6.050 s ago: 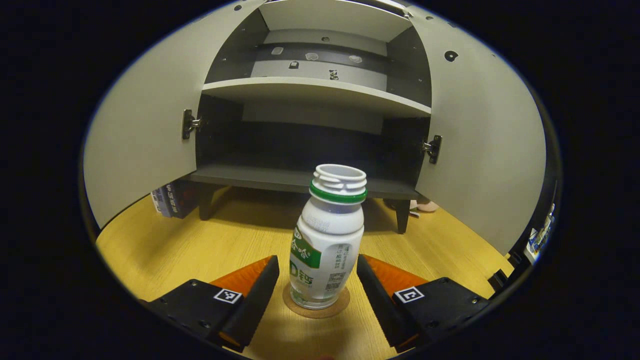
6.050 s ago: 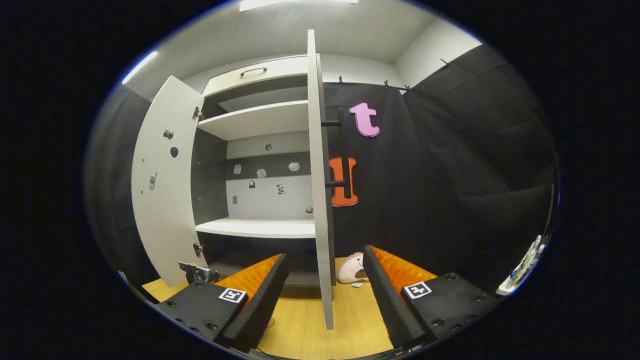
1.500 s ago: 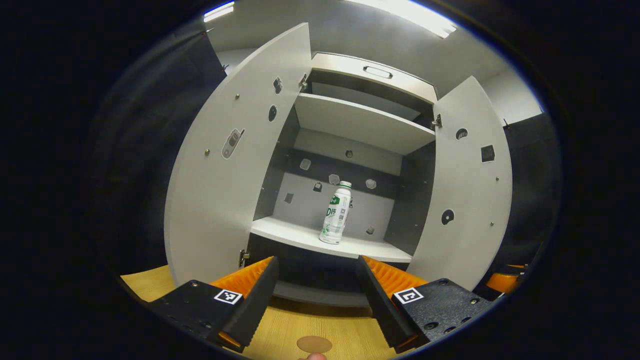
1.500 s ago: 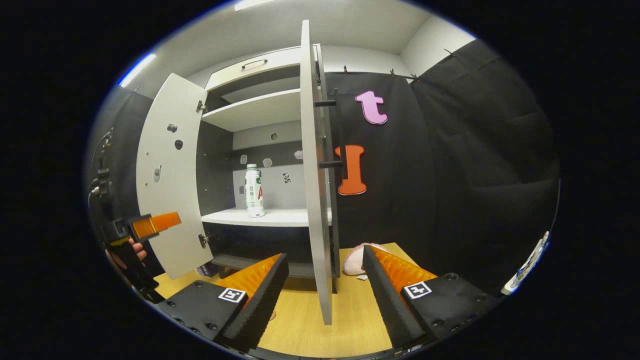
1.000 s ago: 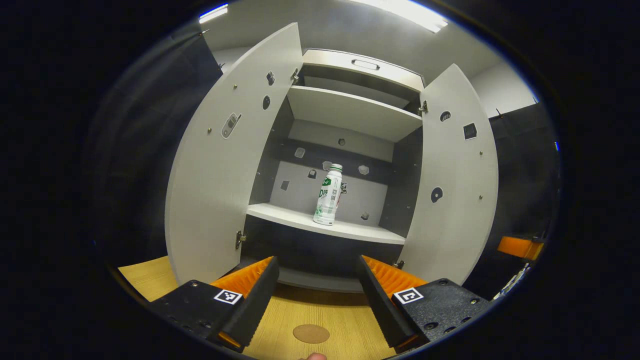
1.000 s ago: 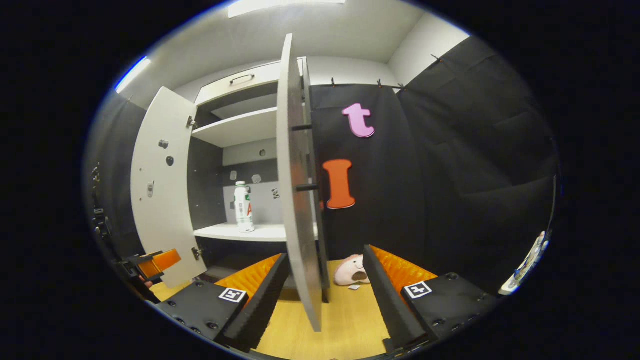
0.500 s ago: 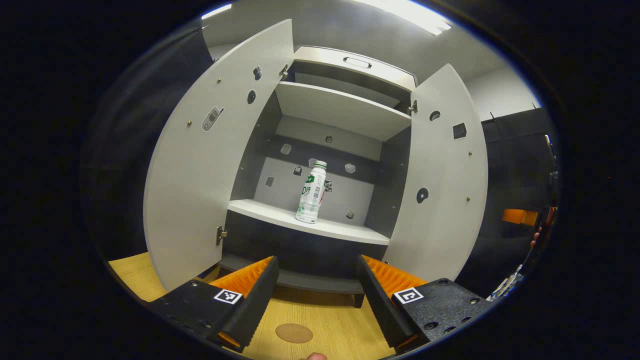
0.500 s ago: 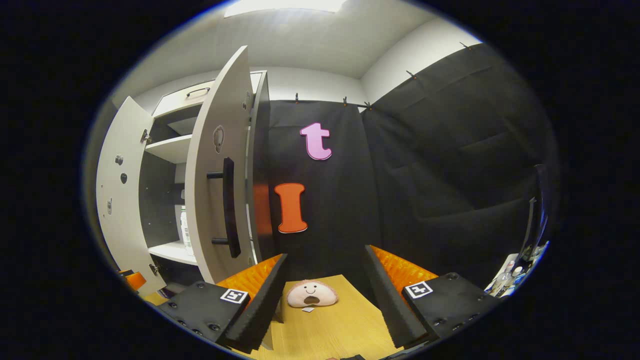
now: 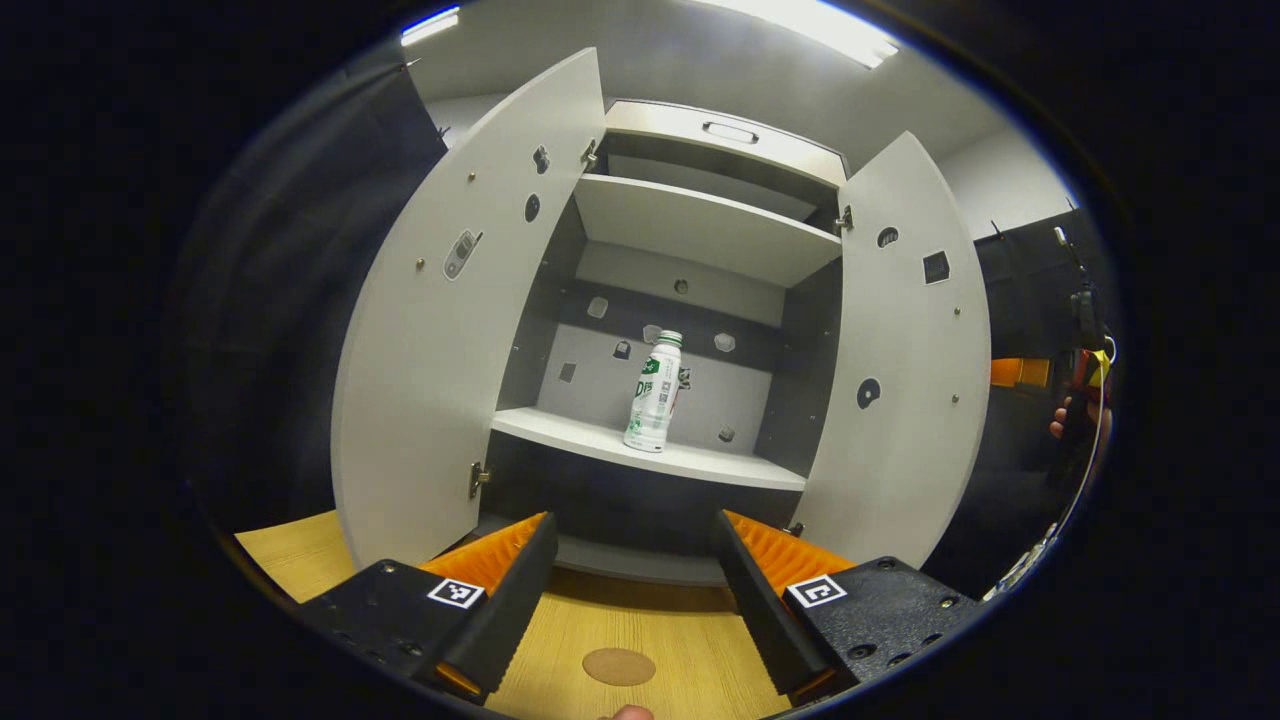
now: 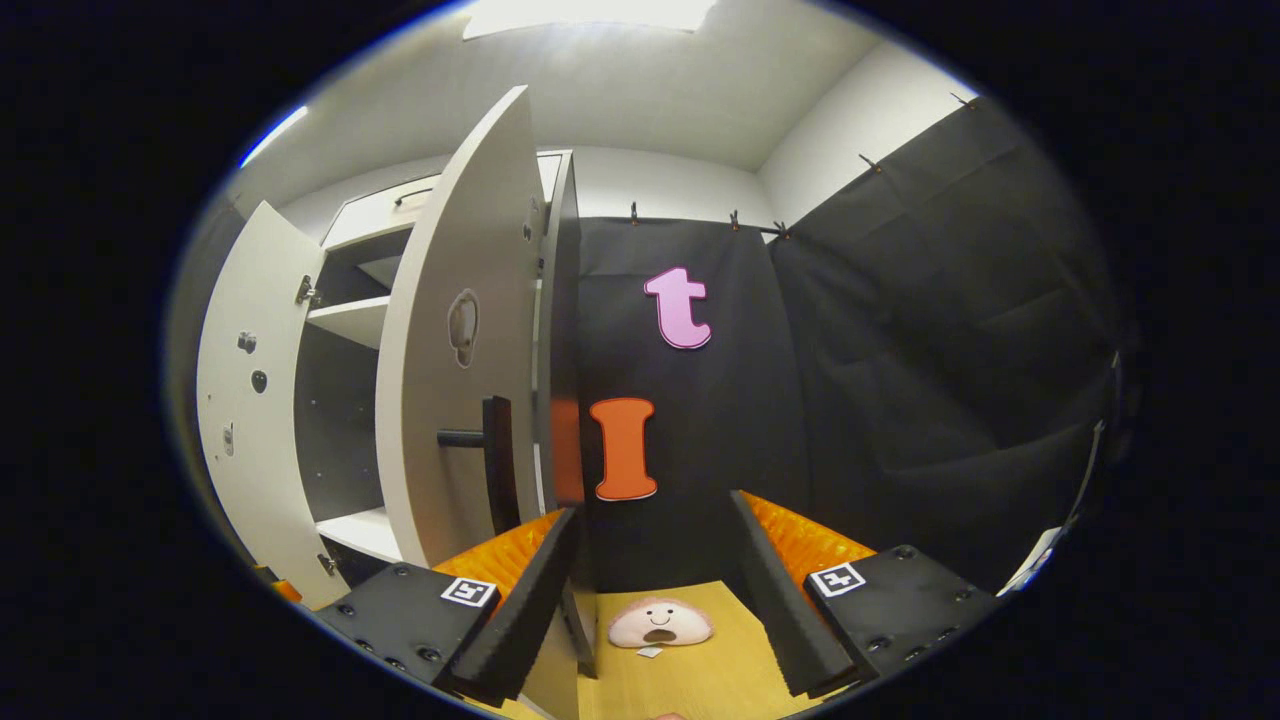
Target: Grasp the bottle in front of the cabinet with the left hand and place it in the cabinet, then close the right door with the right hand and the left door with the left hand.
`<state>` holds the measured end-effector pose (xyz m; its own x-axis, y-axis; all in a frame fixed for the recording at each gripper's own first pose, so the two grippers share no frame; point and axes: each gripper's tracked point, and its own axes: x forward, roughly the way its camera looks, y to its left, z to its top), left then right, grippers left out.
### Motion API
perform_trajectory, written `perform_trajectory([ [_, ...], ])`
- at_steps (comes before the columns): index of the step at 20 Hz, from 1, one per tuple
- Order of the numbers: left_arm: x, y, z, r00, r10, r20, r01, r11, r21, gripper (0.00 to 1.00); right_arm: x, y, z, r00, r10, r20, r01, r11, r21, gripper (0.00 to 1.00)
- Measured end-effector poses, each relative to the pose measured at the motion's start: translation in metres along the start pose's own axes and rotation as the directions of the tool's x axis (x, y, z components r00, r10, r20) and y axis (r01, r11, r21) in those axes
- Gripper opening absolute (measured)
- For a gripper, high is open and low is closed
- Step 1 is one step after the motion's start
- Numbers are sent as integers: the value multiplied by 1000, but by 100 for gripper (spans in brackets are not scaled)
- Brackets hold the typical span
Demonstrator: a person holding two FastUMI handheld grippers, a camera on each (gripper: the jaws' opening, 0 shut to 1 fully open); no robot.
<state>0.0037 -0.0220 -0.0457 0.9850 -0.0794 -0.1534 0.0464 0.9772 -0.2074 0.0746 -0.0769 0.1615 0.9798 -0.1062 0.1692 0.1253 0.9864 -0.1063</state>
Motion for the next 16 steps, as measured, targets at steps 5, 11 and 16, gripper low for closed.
perform_trajectory([
  [5,1,9,-2,1000,22,1,-22,1000,2,95,1,4,2,1000,-2,22,2,1000,-17,96],
  [11,9,10,-4,1000,19,1,-19,1000,-17,98,1,14,0,999,35,2,-35,999,-1,96],
  [16,11,13,-4,1000,17,1,-17,1000,-11,95,-4,46,0,993,114,5,-114,993,-15,97],
])
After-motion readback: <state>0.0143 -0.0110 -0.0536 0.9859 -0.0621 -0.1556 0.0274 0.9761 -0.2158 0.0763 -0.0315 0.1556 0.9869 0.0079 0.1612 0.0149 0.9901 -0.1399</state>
